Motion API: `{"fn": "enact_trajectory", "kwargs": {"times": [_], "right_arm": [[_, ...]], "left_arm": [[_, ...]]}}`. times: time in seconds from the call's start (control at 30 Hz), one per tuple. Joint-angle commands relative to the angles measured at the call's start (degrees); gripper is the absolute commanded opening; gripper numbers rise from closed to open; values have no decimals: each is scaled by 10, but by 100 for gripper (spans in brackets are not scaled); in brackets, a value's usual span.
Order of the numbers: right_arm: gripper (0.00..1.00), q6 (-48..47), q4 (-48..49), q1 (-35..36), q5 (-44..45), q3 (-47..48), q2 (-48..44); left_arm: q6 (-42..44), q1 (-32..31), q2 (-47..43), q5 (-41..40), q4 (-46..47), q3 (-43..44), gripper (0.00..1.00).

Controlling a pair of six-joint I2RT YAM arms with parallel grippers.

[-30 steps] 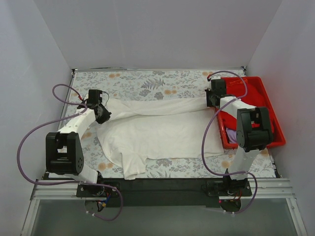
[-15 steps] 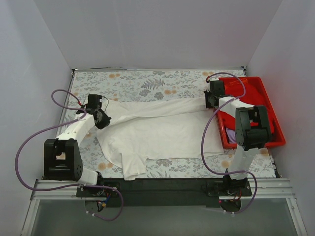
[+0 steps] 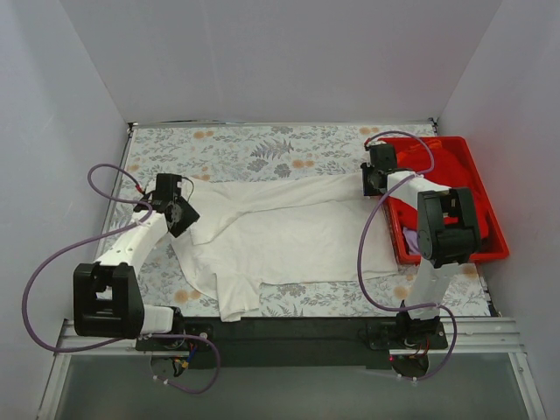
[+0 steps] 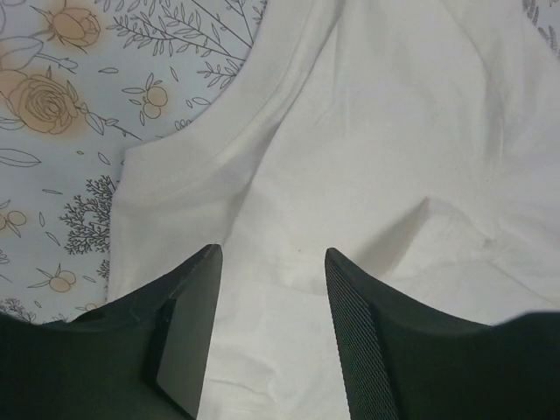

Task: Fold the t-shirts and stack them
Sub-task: Fold the tshirt

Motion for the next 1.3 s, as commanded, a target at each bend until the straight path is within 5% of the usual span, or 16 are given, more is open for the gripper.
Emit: {"fn": "enact_trajectory", "kwargs": {"times": [0.0,0.13,0.5,0.73,1.03,1.27], "right_arm": [[40,-9,-44,-16,53,32,-31],[55,-7,-54,-11,16,42,-60],[63,40,-48,-8,-146,74,-47],[64,50,-25,-6,-174,72,-19],[63,59,-8,-6,-168,73,47],[62,59,-9,-6,-149,75,74]], "left_arm": [[2,0,-35,-52,-10,18,52],[19,9,-32,-70,13,38,70],[57,35,203,-26,121,180,70],[73,35,302,-20,144,264,57],[53,95,347,-69,140,250,24],[74,122,382,-74,138,269,15]]}}
